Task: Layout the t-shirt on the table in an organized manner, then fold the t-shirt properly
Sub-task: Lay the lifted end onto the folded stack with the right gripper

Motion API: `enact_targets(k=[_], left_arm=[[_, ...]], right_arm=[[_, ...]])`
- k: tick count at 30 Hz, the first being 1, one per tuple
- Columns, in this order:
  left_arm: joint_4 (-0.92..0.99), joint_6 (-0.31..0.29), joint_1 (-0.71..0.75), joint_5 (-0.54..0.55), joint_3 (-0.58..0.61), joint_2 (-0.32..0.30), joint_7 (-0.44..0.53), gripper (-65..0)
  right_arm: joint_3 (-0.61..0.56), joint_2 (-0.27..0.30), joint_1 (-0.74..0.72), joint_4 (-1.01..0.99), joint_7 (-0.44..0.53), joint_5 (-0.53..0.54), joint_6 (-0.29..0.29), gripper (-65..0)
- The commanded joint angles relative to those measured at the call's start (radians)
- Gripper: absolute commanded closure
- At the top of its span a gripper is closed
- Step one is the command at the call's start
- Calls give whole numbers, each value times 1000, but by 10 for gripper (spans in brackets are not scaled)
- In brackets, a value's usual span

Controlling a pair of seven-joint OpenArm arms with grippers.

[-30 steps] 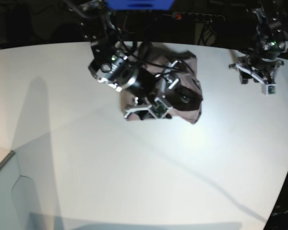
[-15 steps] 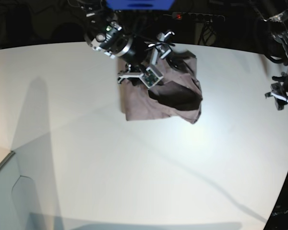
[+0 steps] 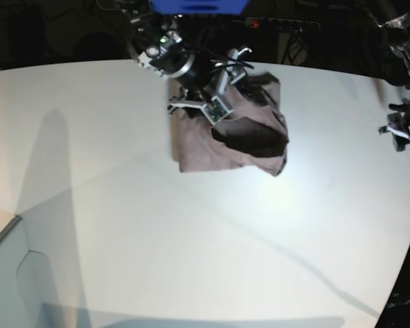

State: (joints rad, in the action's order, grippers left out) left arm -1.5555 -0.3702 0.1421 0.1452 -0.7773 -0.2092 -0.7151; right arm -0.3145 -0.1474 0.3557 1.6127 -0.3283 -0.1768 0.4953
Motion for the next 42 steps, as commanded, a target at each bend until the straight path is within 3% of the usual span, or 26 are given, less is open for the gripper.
enact_targets(k=[1,9,12,20,33,37,42], left_arm=[[-15,0,-5,4,-11,-16,21,-272],[-15,0,-5,4,-46,-14,19,-272],[-15,0,-5,4,-46,-16,19,-272],[-15,0,-5,4,-46,-16,19,-272],[-15,0,-5,4,-46,-14,19,-272],[-15,0,-5,4,-46,-14,19,-272],[-15,0,-5,4,-46,-14,19,-272]], right_arm=[[-24,-7,6,16,25,16,-5,-323],[-93,12,6,14,24,16,-5,-235],[-88,12,3,14,24,16,-7,-236],[-65,12,3,14,24,16,-8,-312],[-67,13,-27,-70,25,16,-8,-308],[-70,13,-28,-73,27,16,-8,-227],[-67,9,-42,-74,24,16,-8,-31]])
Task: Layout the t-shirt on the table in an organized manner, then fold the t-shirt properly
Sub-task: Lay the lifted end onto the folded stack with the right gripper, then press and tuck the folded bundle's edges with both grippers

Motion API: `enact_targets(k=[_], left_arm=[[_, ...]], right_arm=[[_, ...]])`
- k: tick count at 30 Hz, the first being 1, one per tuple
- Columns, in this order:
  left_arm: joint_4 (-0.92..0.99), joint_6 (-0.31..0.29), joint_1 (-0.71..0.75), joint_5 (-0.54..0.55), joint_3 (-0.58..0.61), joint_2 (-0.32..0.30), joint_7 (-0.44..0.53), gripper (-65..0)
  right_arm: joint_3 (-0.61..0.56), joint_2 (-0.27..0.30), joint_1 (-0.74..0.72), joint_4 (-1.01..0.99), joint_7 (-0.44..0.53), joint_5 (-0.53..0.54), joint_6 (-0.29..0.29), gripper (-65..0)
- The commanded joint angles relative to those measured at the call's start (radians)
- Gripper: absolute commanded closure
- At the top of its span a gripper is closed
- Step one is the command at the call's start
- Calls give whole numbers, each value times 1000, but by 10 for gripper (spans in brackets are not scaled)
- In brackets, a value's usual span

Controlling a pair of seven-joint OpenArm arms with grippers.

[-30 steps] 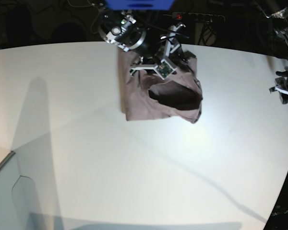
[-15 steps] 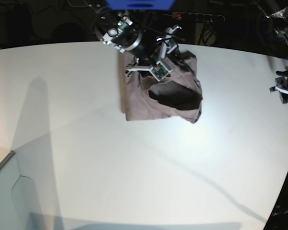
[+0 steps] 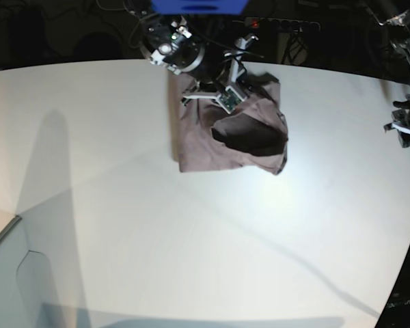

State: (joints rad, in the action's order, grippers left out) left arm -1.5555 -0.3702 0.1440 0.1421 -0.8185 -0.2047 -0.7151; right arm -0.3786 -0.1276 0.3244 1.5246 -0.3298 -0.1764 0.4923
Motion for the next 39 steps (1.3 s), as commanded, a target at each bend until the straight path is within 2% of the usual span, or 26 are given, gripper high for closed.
enact_targets(k=[1,5,10,13,17,22,29,32,39], left_arm=[[-15,0,-7,7,-5,-19,19,-272],[-15,0,-7,7,-5,-20,19,-272],[-15,0,-8,7,-5,-22,21,-272],[-15,0,-10,7,-5,-22,21,-272],[-13,0,-11,6,-5,-22,25,-272],[-13,0,-14,7,-6,-51,24,-272],[-13,0,-16,7,-6,-68,21,-272],[-13,0,-16,7,-6,-68,21,-272],[-13,0,-16,7,-6,-71,21,-272]], right_arm=[[-4,-11,-12,11,25,16,-5,0],[-20,-11,-11,-8,25,16,-2,0],[-141,9,-6,0,25,16,-2,0],[-165,16,12,24,25,16,-2,0],[-118,38,37,112,24,16,-2,0],[11,36,55,193,24,16,-4,0],[111,16,-35,41,-25,18,-4,0],[76,15,-58,-43,-38,19,-4,0],[-153,15,-61,-97,-33,19,-2,0]])
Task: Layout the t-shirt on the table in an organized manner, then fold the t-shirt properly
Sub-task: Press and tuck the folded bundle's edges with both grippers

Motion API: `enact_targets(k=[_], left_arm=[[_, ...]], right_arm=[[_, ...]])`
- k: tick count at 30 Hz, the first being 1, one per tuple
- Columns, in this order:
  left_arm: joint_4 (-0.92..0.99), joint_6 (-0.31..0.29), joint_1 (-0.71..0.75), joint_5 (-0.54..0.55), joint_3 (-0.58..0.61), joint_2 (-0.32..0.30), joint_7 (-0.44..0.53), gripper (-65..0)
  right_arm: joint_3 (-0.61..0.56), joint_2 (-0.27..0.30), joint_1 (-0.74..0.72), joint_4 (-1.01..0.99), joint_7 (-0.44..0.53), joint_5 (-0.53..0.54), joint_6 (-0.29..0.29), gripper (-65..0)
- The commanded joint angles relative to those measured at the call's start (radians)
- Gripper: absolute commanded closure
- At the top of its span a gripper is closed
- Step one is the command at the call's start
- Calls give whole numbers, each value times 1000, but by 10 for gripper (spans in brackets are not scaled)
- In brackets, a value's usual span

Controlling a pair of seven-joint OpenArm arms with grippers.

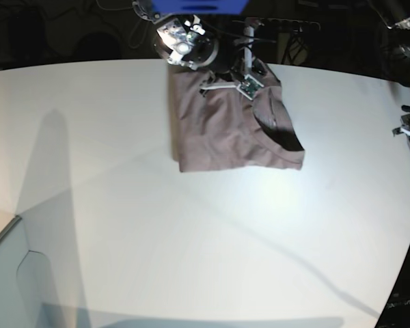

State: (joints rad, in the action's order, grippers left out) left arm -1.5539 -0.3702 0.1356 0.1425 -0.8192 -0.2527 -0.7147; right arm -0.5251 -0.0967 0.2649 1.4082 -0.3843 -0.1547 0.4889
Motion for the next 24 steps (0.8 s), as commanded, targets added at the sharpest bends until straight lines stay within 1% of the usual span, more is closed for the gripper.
enact_targets(k=[1,3,6,11,14,19,22,23,24], left_arm=[[-15,0,-7,7,-5,-23,20,-272],[-15,0,-7,7,-5,-24,20,-272],[-13,0,-6,7,-5,-24,20,-272],[83,0,-7,7,-2,-26,20,-272],[157,0,-9,7,5,-40,20,-277],[221,0,-9,9,5,-55,19,-361],[221,-3,-3,9,5,-49,19,-376],[221,-26,-1,10,5,-46,17,-376],[212,-62,-1,10,4,-41,14,-375]], right_arm=[[-34,-16,-2,20,21,-3,1,0],[-80,-13,-22,20,21,-3,1,0],[-92,-8,-26,38,20,-3,1,0],[-19,13,0,178,14,-3,1,0],[67,30,18,265,14,-3,1,0],[250,27,15,283,12,-3,1,0],[345,8,12,271,12,-3,1,0],[374,-1,12,260,12,-3,1,0],[394,-5,6,254,12,-3,1,0]])
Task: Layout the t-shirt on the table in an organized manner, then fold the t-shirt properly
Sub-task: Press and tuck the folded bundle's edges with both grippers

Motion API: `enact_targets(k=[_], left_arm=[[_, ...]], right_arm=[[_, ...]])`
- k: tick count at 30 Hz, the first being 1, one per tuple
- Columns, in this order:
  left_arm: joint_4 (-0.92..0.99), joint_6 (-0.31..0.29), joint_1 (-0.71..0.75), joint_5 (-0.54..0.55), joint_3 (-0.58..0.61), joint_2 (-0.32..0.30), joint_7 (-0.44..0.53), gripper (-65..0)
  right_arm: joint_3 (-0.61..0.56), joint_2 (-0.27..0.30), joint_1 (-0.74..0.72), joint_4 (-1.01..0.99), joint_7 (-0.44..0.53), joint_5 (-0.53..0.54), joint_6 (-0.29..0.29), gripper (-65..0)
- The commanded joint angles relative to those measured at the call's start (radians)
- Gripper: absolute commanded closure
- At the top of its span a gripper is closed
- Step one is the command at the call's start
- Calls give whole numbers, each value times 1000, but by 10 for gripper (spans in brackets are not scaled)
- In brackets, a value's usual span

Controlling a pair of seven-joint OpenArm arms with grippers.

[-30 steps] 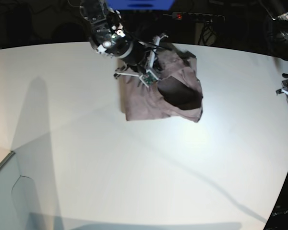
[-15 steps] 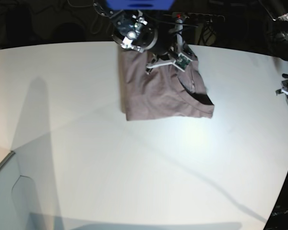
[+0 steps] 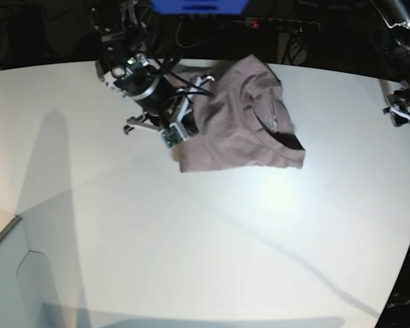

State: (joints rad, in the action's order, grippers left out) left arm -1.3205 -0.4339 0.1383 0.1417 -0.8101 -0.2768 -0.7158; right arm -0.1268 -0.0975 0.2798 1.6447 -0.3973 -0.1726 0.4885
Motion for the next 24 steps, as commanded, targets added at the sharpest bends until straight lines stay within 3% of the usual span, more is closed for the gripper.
enact_targets(k=[1,4,6,12,16,20,24], left_arm=[[-35,-49,-4,11,-9,1,-5,-374],[-106,-181,-12,11,-13,55,-127,-374],[-164,-224,-13,11,-7,101,-178,-373],[-302,-236,-35,3,-4,221,-256,-372],[-298,-236,-35,2,-2,222,-256,-371],[-271,-236,-35,3,-2,219,-255,-371],[-264,-236,-30,3,31,222,-261,-373]], right_arm=[[14,-6,-17,4,25,15,2,0],[49,-5,-32,-65,30,15,2,0],[65,-3,-55,-107,30,15,2,0],[183,-9,-93,-173,27,15,2,0],[221,-9,-83,-76,27,17,5,0],[180,-28,-60,18,27,72,6,0],[55,-25,-81,-18,27,95,6,0]])
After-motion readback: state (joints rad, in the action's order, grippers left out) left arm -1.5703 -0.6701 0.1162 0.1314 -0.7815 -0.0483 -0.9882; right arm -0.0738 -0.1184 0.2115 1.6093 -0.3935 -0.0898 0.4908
